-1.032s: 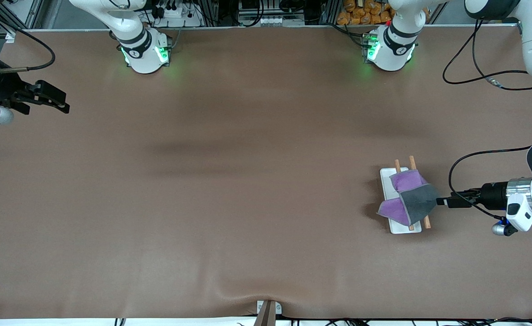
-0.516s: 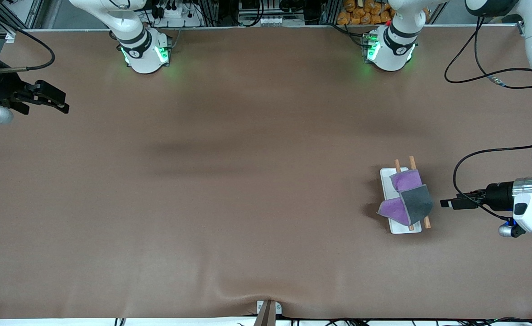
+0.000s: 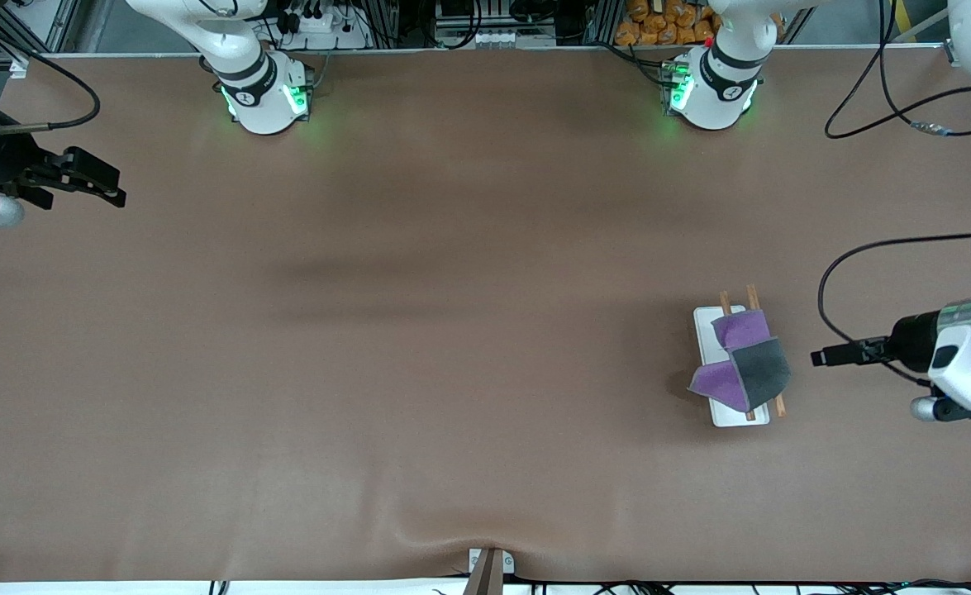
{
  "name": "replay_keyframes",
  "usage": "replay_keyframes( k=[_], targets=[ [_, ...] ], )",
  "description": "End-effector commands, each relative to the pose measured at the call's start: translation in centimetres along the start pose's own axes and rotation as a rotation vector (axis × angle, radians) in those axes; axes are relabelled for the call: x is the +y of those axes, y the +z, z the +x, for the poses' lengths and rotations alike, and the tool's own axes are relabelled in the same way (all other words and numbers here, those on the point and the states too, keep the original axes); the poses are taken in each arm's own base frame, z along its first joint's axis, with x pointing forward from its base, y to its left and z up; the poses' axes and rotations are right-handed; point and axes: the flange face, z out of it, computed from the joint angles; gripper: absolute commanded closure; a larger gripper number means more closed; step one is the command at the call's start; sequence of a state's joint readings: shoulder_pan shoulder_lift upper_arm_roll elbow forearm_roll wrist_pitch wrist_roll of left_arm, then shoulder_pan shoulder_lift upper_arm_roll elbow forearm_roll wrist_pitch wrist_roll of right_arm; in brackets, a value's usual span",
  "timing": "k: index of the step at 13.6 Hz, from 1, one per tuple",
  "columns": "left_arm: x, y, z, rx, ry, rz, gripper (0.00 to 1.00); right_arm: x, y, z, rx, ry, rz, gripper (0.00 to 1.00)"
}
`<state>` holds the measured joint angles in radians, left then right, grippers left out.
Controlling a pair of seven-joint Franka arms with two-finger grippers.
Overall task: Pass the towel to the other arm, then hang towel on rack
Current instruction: 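Open the left gripper and raise it away from the rack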
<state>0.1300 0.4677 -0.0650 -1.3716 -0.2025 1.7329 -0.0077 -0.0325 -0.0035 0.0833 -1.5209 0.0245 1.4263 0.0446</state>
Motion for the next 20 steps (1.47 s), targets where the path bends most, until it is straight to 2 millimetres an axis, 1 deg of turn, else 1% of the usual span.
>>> replay_keyframes(
  k=[1,3,4,5,7,10,12,14,15,16,18,19,20],
  targets=[
    [0.4,-3.7,-1.9,0.026,0.015,0.042,0.0,0.2,-0.5,0.2,-0.002,0.005,-0.014,0.0],
    [2.8,-6.0,-3.8,0.02,0.042,0.051,0.0,0.5,-0.4,0.1,-0.008,0.011,-0.014,0.0],
    [3.2,-7.4,-4.5,0.036,0.054,0.075,0.0,0.8,-0.4,0.1,-0.011,0.014,-0.014,0.0],
    [3.5,-9.1,-5.3,0.066,0.069,0.136,0.0,0.7,-0.3,0.1,-0.012,0.014,-0.014,0.0],
    [5.8,-11.2,-7.1,0.095,0.118,0.188,0.0,0.8,-0.4,0.1,-0.011,0.016,-0.014,0.0],
    [6.7,-13.6,-10.0,0.078,0.128,0.2,0.0,0.7,-0.4,0.1,-0.011,0.014,-0.012,0.0],
    [7.4,-14.6,-11.7,0.091,0.136,0.205,0.0,0.6,-0.3,0.1,-0.017,0.013,-0.013,0.0],
    [8.0,-15.1,-14.2,0.101,0.139,0.207,0.0,0.7,-0.3,0.1,-0.017,0.011,-0.012,0.0],
    [8.4,-14.8,-15.3,0.095,0.143,0.208,0.0,0.7,-0.2,0.1,-0.02,0.013,-0.013,0.0],
    [9.2,-14.9,-16.6,0.098,0.146,0.212,0.0,0.7,-0.3,0.1,-0.017,0.013,-0.012,0.0],
    [8.7,-15.1,-17.0,0.102,0.095,0.21,0.0,0.6,-0.2,0.1,-0.017,0.014,-0.013,0.0],
    [8.9,-15.0,-17.3,0.096,0.095,0.211,0.0,0.7,-0.3,0.1,-0.017,0.014,-0.012,0.0],
    [9.0,-15.6,-17.9,0.107,0.093,0.215,0.0,0.8,-0.3,0.1,-0.017,0.013,-0.012,0.0]
  ],
)
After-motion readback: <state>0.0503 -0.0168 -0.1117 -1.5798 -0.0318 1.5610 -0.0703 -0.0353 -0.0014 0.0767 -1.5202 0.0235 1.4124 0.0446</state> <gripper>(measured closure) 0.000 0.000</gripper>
